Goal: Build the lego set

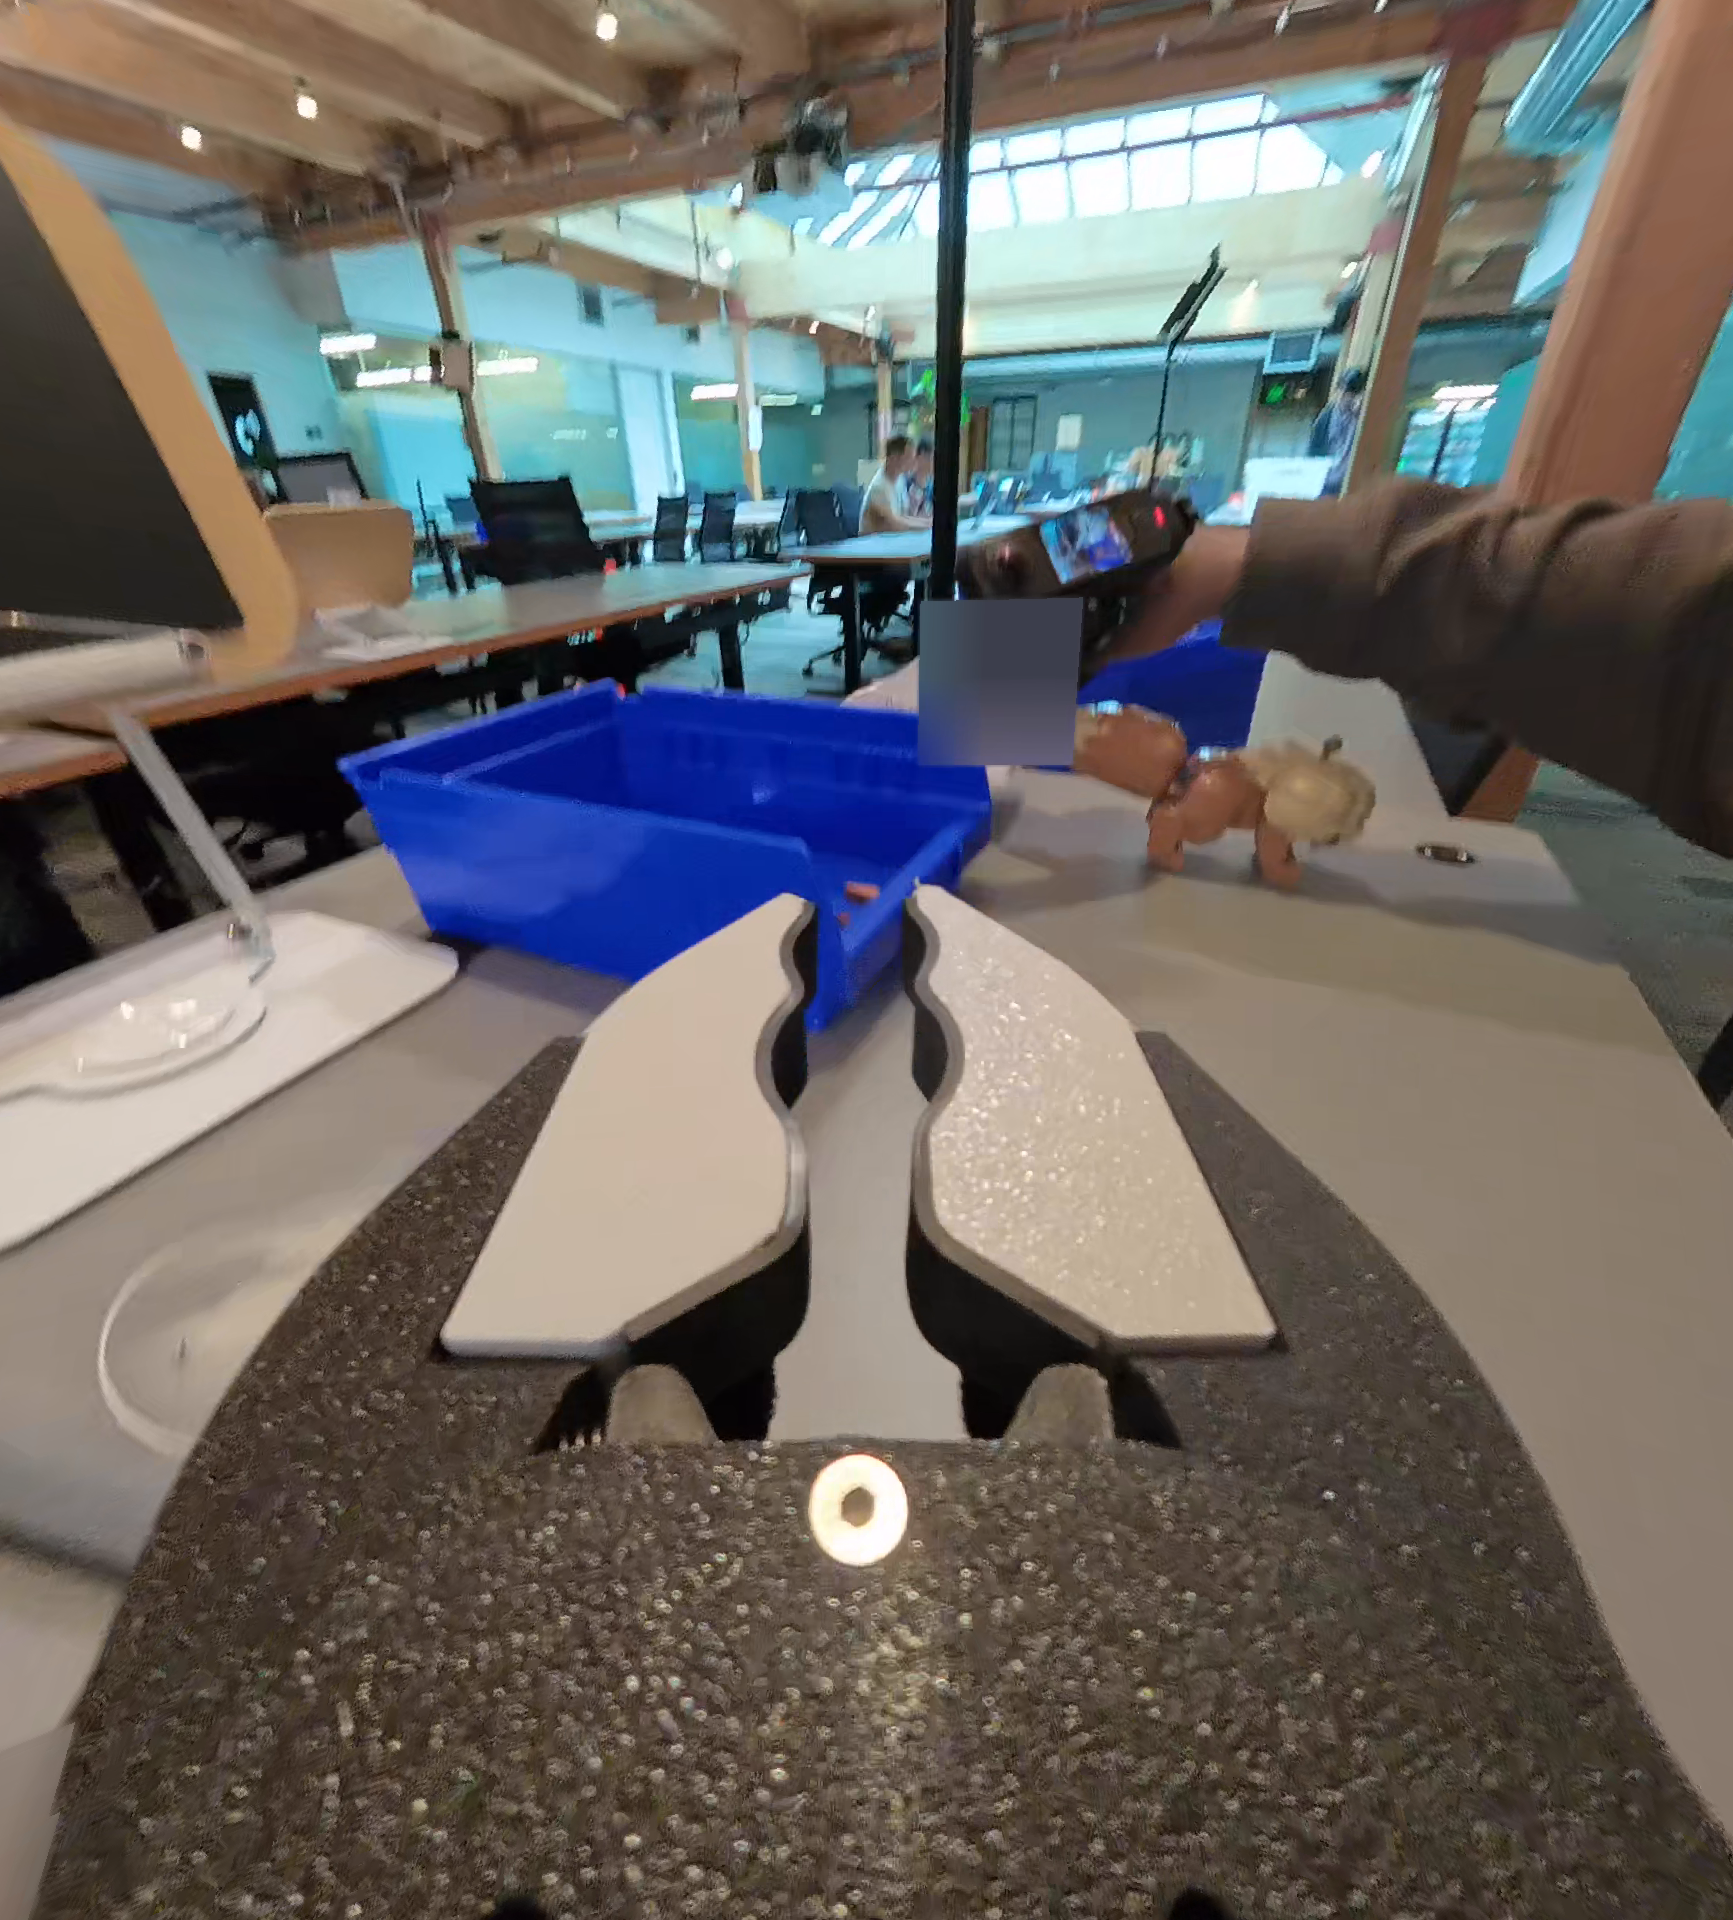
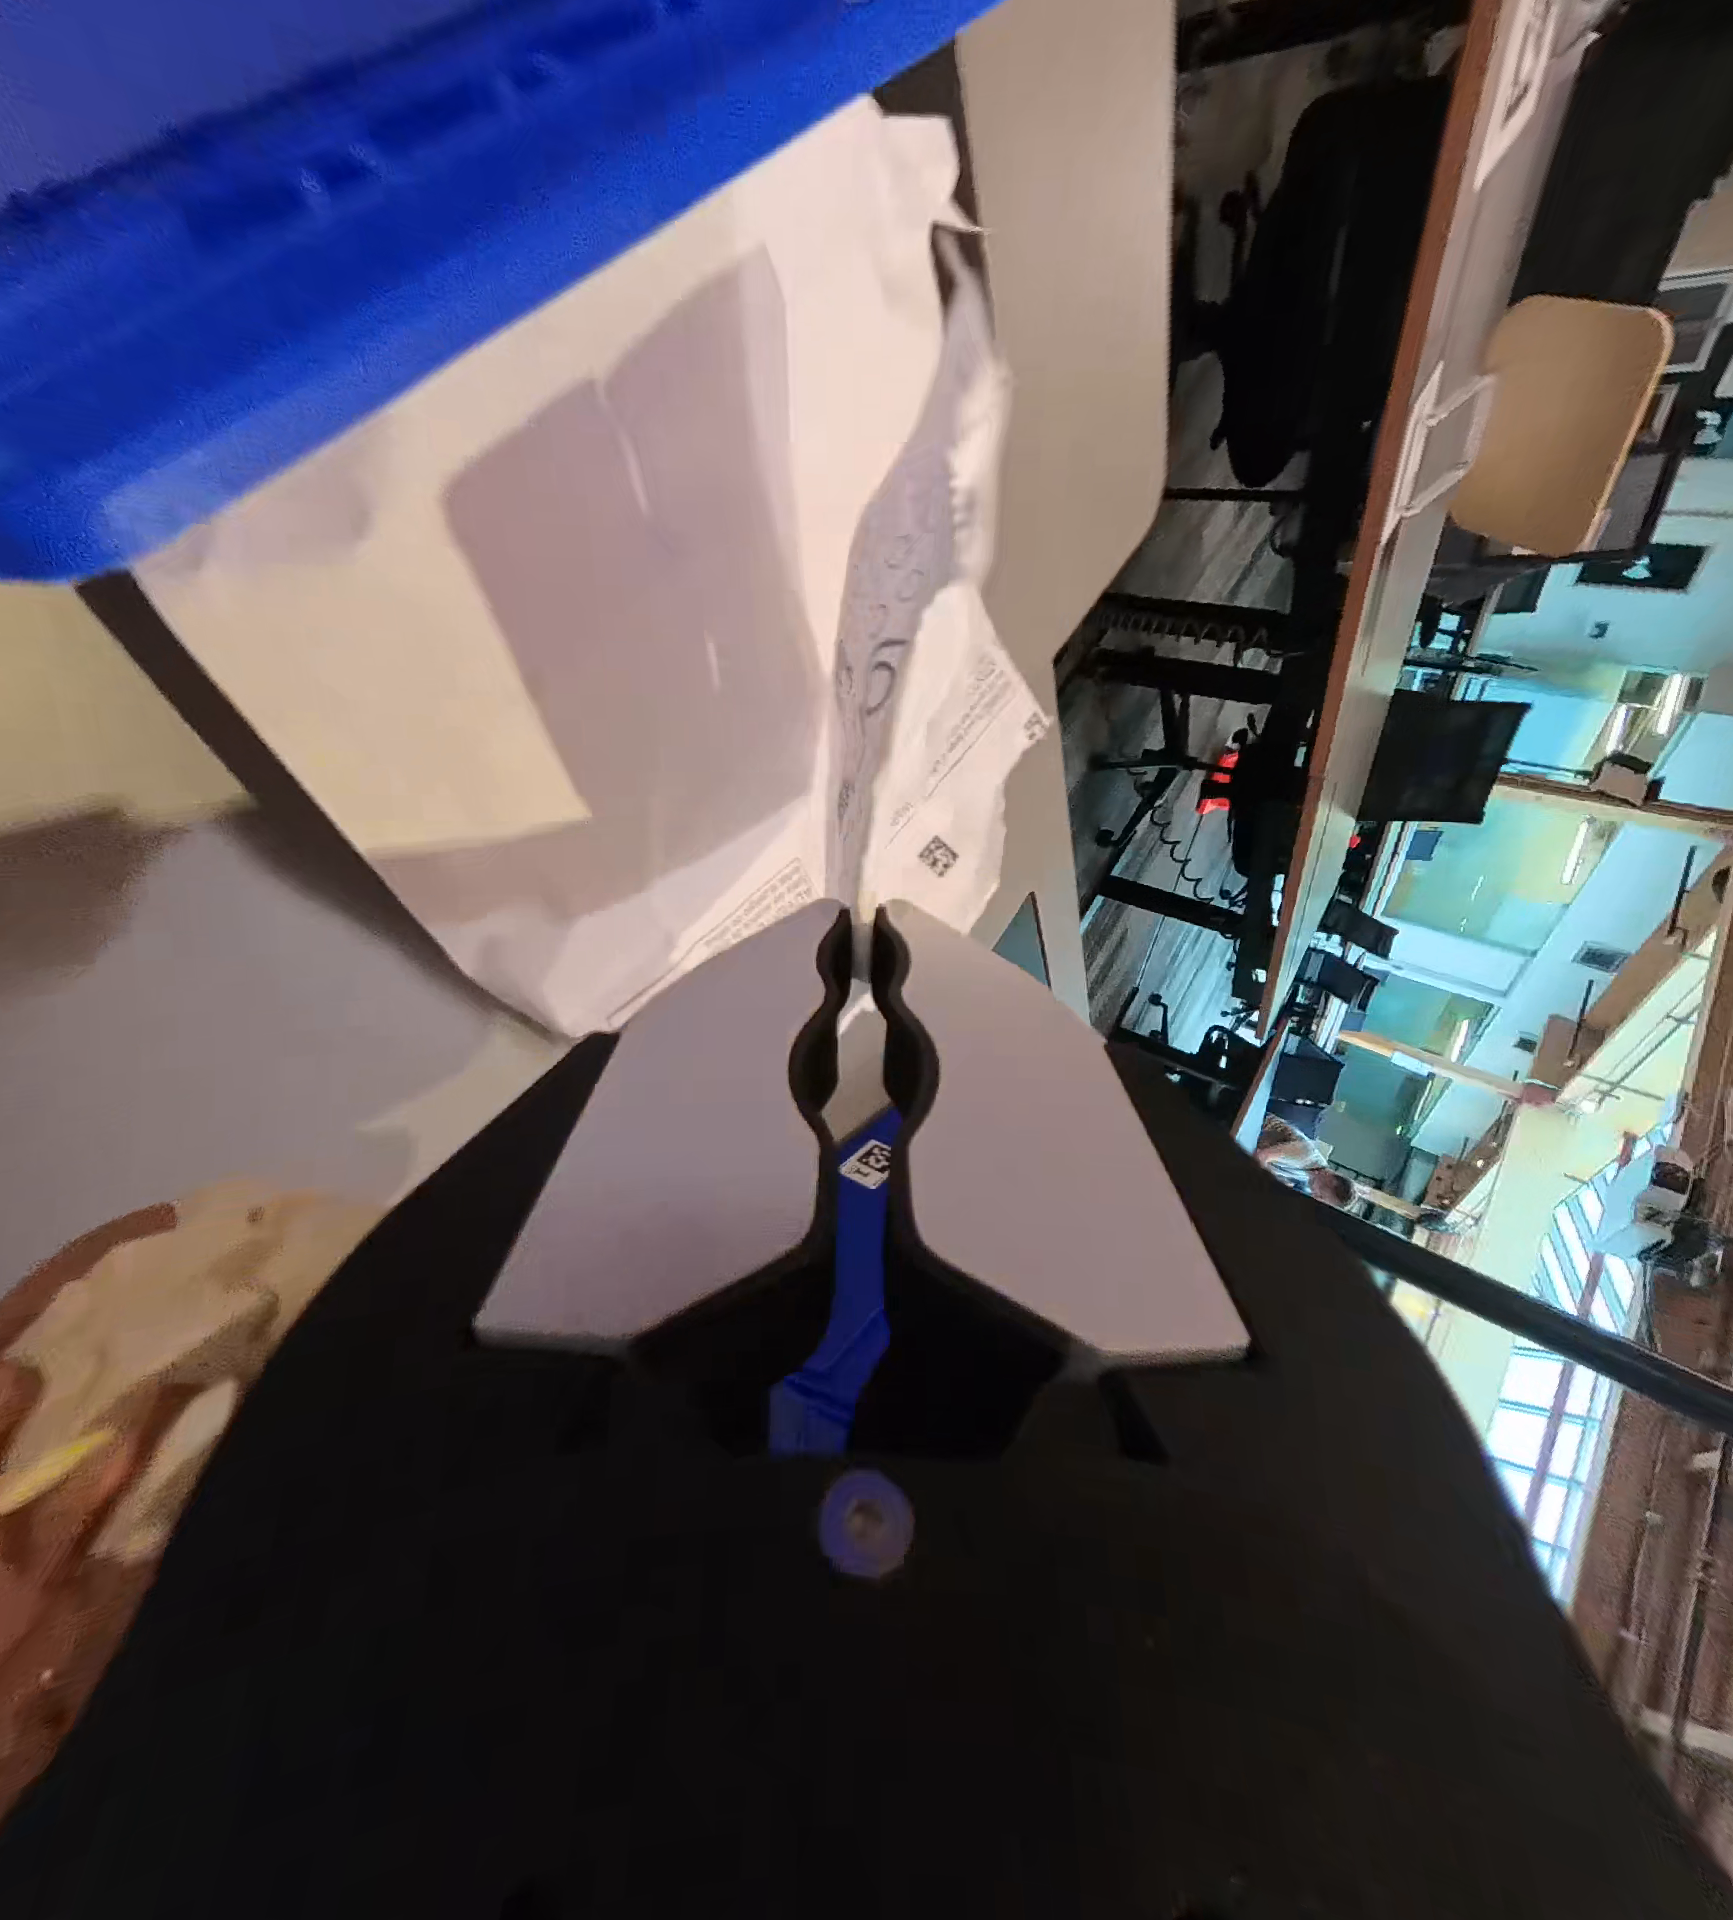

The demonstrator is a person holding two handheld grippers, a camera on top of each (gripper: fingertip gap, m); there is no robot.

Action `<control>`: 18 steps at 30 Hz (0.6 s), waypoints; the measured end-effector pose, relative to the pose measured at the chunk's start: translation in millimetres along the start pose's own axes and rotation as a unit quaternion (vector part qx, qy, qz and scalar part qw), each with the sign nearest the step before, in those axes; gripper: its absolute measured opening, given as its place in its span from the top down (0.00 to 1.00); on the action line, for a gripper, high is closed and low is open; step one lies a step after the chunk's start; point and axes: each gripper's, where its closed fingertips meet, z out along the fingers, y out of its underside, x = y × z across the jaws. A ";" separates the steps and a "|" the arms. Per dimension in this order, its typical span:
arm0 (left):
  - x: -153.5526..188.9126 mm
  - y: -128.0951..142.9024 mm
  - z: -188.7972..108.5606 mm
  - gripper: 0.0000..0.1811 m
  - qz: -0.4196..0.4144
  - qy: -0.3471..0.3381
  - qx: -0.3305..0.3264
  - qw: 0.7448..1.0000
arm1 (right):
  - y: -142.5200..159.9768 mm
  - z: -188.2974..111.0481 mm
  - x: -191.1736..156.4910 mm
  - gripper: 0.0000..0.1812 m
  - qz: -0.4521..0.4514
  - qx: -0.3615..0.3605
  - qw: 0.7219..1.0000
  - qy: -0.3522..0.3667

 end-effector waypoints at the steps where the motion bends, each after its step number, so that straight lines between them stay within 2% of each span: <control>1: 3.6 8.4 -8.3 0.91 -0.003 -0.006 -0.014 1.000 | 0.7 2.1 -0.5 0.98 0.002 -0.001 1.000 -0.002; 5: 17.9 34.8 -37.8 0.90 -0.005 -0.028 -0.043 0.999 | 5.2 3.1 5.6 0.96 0.021 0.007 1.000 -0.004; 9: 30.1 52.1 -58.0 0.90 -0.014 -0.041 -0.061 0.997 | 16.2 -3.7 23.7 0.92 0.020 0.004 0.999 0.031; 18: 52.7 61.5 -79.4 0.89 0.023 -0.063 -0.073 0.995 | 7.9 -57.8 65.8 0.89 0.025 0.053 0.992 0.108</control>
